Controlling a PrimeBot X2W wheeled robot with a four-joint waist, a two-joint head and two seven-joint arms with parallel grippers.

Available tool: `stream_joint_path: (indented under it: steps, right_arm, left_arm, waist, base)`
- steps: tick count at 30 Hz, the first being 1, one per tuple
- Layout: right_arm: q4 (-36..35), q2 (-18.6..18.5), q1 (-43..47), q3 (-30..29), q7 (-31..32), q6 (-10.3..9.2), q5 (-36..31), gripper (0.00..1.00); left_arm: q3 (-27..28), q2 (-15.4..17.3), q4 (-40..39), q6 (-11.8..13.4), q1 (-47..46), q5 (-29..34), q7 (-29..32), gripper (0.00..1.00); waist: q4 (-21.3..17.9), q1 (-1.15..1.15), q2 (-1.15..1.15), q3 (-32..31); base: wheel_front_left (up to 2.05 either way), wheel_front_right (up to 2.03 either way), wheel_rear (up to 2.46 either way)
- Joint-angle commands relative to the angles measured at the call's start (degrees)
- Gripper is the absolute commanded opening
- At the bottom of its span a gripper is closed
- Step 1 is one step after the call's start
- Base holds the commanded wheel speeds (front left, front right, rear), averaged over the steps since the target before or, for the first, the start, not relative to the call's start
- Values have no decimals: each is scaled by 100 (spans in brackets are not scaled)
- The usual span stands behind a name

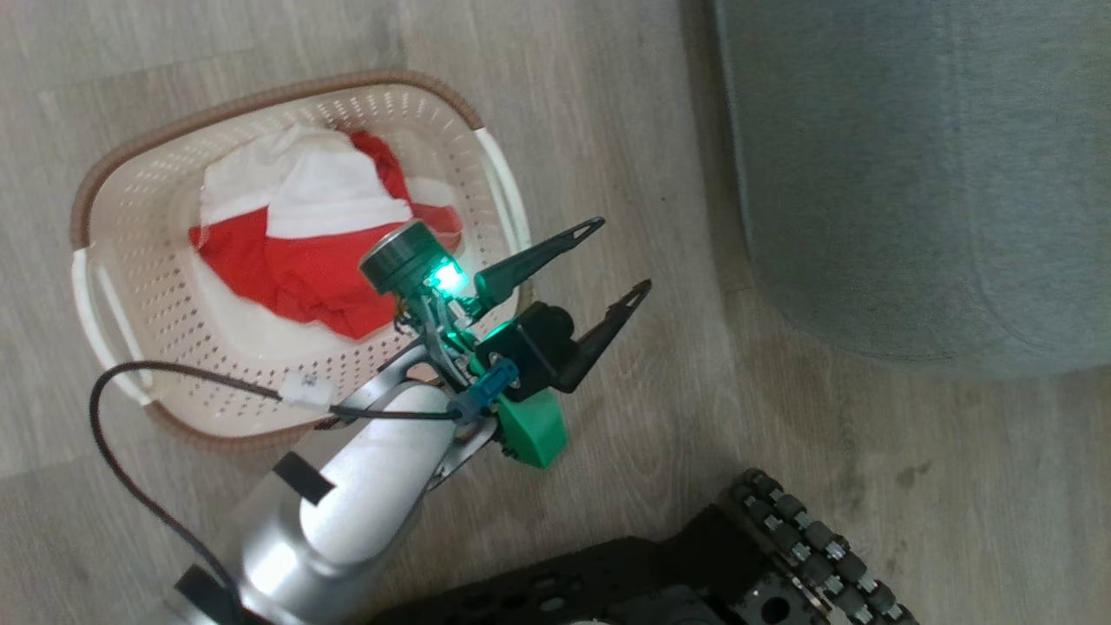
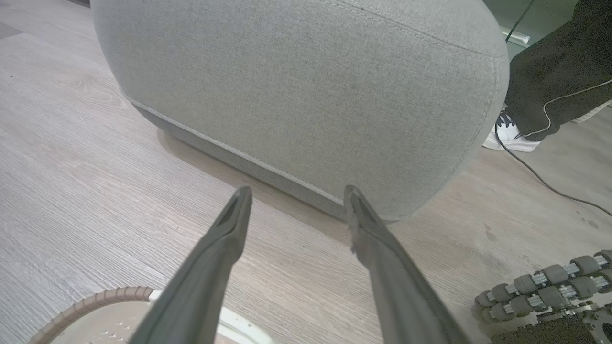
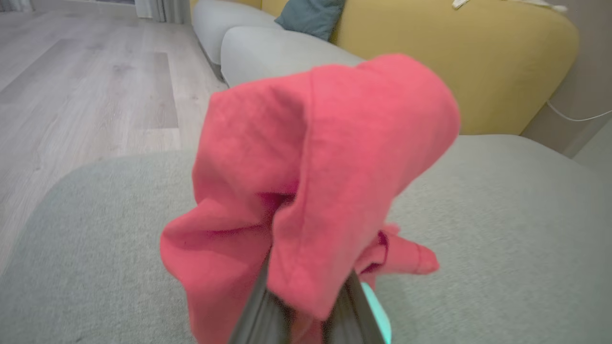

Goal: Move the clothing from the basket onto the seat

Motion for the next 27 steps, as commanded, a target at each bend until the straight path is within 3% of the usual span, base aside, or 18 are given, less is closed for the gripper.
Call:
stream_joint_path:
  steps: [1,13,14,15,16,17,27]
  right_arm:
    - [26,-360,-39,145,-37,-1,103,0]
    - [849,-479,-251,1027,-37,-1,462,0]
    - [874,-490,-262,1060,-37,-1,485,9]
    - [887,-507,-275,1051,-37,-1,498,41]
    - [898,-526,-281,1014,-37,-1,504,84]
    - [903,-537,-280,967,-37,-1,505,100]
    - [685,-578,228,1031,-37,-1,576,100]
  left_arm:
    - [57,-114,-179,0,-16,9,-28,100]
    - [46,-228,-155,32,-126,13,-28,100]
    - [45,-232,-143,34,-125,12,-28,100]
    - [46,-240,-134,42,-122,10,-28,100]
    - [46,-251,-127,49,-116,5,-28,100]
    - [38,-263,-128,49,-112,3,-28,100]
    - [11,-419,-123,62,47,-135,-28,100]
  waist:
    - [136,-1,0,119]
    - [279,-1,0,205]
    - [280,-1,0,185]
    - [280,-1,0,161]
    - [280,-1,0,132]
    - [281,-1,0,103]
    - [258,-1,0,-699]
  base:
    - [0,0,0]
    - [0,0,0]
    - [0,0,0]
    - [0,0,0]
    - [0,0,0]
    - [0,0,0]
    - [0,0,0]
